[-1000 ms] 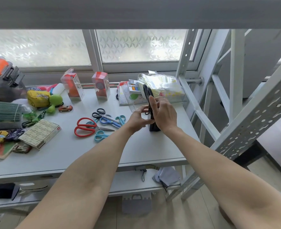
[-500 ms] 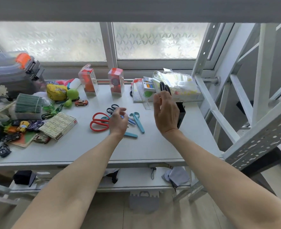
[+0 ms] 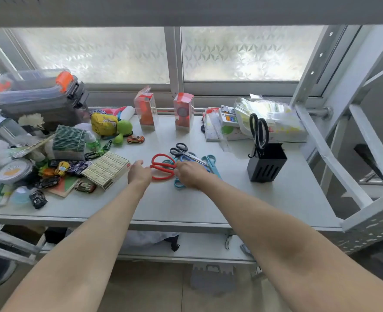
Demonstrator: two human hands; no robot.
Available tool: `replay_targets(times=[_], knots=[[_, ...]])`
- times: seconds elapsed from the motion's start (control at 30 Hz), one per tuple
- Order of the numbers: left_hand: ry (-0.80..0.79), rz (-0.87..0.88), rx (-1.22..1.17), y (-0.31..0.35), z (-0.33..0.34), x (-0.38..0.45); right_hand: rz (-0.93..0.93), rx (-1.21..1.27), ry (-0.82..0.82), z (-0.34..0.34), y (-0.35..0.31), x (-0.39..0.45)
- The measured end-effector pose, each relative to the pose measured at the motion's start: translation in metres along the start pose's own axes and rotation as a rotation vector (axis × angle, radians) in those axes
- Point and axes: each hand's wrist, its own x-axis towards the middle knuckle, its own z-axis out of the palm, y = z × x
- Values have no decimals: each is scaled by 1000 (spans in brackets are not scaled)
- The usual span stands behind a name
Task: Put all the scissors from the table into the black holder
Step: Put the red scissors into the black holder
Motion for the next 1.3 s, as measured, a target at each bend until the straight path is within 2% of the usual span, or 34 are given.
replay_targets(times=[0.23,0.47,0.57,0.73,0.87,0.97,1.13,1.3], knots=[[-103,-136,-330,12,-6,15,15,73,67,7,-5,2],[-183,-134,-703,46,-13,-10,-51,124,222,1,-2,-8],[-261,-67,-782,67,-19,-25,-84,94,364,-7,0,-14],[-381,88,-727,108,-30,-58,-105,105,696,-13,1,-30],[-568,214,-657,133,-38,-87,-48,265,827,-21,9,-48],[-692,310,-562,147,-34,-108,-77,359,946,-25,27,-69],[-578,284,-455,156,5,-118,-95,488,1094,-32,64,-111],[-631,305,-334,156,55,-119,-88,502,1259,-49,101,-153]])
